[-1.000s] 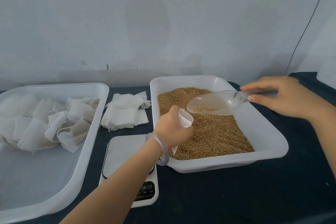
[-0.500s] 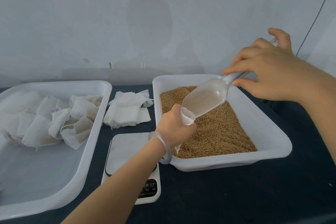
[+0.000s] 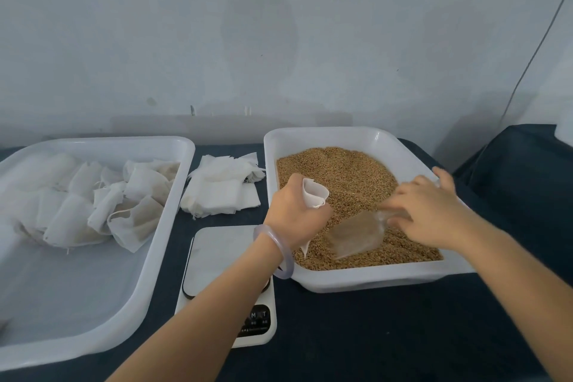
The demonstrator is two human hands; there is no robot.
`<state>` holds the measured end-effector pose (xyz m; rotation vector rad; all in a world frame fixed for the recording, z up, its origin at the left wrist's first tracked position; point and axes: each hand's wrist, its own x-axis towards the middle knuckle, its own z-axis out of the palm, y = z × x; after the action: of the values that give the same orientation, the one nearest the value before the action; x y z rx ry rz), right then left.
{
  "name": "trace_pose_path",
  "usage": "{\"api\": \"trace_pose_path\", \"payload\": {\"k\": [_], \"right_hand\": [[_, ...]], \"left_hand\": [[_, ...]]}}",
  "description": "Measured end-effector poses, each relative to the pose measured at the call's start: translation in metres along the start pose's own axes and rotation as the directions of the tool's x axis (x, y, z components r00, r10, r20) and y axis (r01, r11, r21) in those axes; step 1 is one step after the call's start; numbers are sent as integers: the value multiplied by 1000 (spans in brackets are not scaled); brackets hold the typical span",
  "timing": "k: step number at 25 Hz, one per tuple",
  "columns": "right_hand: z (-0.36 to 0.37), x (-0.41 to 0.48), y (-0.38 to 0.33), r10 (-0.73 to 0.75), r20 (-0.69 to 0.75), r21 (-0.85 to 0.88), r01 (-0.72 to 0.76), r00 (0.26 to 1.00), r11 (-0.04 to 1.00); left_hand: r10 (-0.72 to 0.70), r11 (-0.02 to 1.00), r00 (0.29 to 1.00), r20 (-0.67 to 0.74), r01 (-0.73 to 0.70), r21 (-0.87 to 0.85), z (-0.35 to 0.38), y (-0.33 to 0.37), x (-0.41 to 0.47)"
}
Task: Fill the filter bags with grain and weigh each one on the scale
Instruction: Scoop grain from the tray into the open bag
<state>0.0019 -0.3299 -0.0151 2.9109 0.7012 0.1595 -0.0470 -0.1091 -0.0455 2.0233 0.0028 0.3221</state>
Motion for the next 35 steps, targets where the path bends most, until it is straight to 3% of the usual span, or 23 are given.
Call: {"api": "trace_pose_path", "payload": {"k": [7,13,15,18,22,32,35], "right_hand": [[9,-15,24,149,-31,377,-126,988,917],[-63,-19,45,133,-177,545,-16,975,838],[-82,-14,40,74,-242,480,54,967,875],[-100,-7,26,-25,-300,208,91,954,974],[-112,-3,11,-98,-335,16,110,937,994],[-110,-5,10,-96,-355,-27,93,930,995],[-100,-2,23,-41,-336,86,74,941,994]], "left_hand": [[15,999,999,37,-16,28,1,-2,2],[21,984,994,109,-40,172,4,-2,3],[22,978,991,133,-49,204,5,-2,3],[31,974,988,154,-64,219,4,0,2],[27,979,987,160,-59,196,4,0,2],[20,982,989,149,-48,185,5,-2,3],[15,986,992,128,-36,160,3,-2,2]]}}
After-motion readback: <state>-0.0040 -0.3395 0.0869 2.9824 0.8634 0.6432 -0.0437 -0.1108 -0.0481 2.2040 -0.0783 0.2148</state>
